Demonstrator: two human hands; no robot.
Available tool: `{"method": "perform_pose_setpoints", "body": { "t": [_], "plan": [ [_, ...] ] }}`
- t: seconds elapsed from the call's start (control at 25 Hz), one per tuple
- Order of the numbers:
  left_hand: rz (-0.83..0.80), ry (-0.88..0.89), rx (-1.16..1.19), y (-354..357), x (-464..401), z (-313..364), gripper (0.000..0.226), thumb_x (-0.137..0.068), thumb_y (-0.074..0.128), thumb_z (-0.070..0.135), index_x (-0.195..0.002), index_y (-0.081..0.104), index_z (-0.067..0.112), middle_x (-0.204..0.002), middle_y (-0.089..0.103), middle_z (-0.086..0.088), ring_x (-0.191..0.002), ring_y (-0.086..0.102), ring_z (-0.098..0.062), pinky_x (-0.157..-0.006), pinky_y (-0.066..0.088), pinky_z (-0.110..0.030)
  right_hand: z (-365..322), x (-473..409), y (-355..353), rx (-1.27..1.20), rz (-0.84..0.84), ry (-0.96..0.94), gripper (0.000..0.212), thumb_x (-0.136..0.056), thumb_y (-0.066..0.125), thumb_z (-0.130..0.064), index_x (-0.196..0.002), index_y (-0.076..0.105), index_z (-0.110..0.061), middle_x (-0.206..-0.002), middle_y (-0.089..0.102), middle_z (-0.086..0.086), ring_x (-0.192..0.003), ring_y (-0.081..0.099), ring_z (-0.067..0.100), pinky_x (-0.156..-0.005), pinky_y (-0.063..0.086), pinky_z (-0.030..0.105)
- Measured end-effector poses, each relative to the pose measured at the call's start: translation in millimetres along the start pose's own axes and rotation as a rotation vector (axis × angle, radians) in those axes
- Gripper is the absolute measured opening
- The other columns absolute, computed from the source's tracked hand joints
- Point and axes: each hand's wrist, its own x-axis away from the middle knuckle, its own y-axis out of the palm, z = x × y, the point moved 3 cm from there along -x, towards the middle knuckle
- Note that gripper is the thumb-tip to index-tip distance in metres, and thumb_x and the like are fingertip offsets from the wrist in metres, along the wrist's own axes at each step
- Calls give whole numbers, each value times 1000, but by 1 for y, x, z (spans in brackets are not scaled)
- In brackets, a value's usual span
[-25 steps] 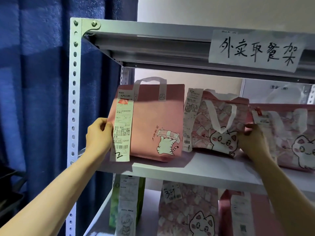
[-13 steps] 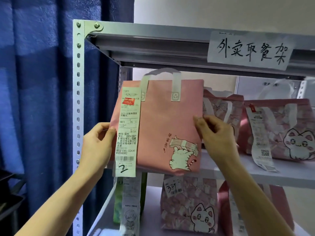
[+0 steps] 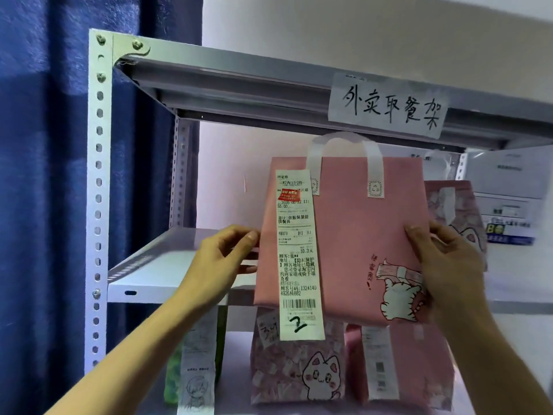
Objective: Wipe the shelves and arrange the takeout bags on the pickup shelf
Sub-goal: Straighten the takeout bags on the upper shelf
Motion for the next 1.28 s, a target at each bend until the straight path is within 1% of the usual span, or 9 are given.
{"method": "perform_pose_setpoints", "body": {
  "t": [0.2,0.32,0.4,0.52,0.68,0.8,0.92,1.16,1.28],
  "plan": [
    [50,-22,-219,25,-61,-26,19,-102,52,24,-110,68,18,-102,75,2,-92,72,-15,-85,60,-39,-13,-7,-48,34,56,11,5,-90,73,-37,-86,73,-34,-79,77,-19,-62,74,6,-47,55,17],
    [89,-54,-412,41,-104,-53,24,-102,52,21,-123,62,14,-121,69,-7,-108,66,-25,-96,53,-41,-13,-8,-67,47,98,23,7,-88,75,-38,-82,75,-43,-80,77,-17,-60,74,7,-49,57,23],
    [108,-117,-490,50,-125,-74,38,-101,53,24,-137,53,10,-136,61,-10,-119,60,-30,-102,48,-40,-12,-10,-72,38,111,24,12,-89,75,-34,-80,76,-43,-78,77,-15,-57,73,7,-46,55,19],
    [125,-209,-462,58,-146,-99,52,-99,58,29,-145,45,9,-144,56,-11,-126,57,-33,-105,44,-43,-8,-12,-72,46,95,16,16,-92,72,-30,-79,76,-39,-76,78,-11,-58,73,9,-47,54,17],
    [168,-243,-357,65,-157,-110,24,-95,64,30,-116,65,18,-117,72,-8,-93,68,-23,-81,53,-32,-5,-14,-68,50,83,8,18,-93,71,-30,-78,75,-39,-80,79,-9,-65,75,12,-52,57,20],
    [181,-244,-358,70,-156,-113,10,-94,65,29,-100,67,21,-104,76,-5,-90,72,-25,-82,58,-34,-1,-13,-66,49,92,15,12,-92,72,-34,-83,75,-40,-84,79,-6,-72,77,17,-63,62,31],
    [241,-246,-377,61,-153,-108,9,-93,64,27,-98,68,21,-98,76,-6,-87,72,-28,-83,60,-42,1,-15,-67,49,114,14,7,-91,73,-37,-84,75,-39,-84,79,-7,-71,77,18,-62,62,32],
    [433,-263,-477,-11,-130,-88,10,-92,60,16,-97,67,19,-99,75,-10,-76,65,-24,-66,51,-29,10,-23,-36,34,109,1,7,-92,72,-35,-85,72,-33,-76,76,-19,-63,74,6,-49,57,20],
    [526,-288,-608,-61,-112,-74,23,-92,55,13,-111,68,11,-110,72,-17,-102,64,-39,-85,52,-40,15,-26,-13,74,80,-26,8,-94,68,-36,-86,68,-37,-74,74,-20,-63,72,2,-48,55,17]
  ]
}}
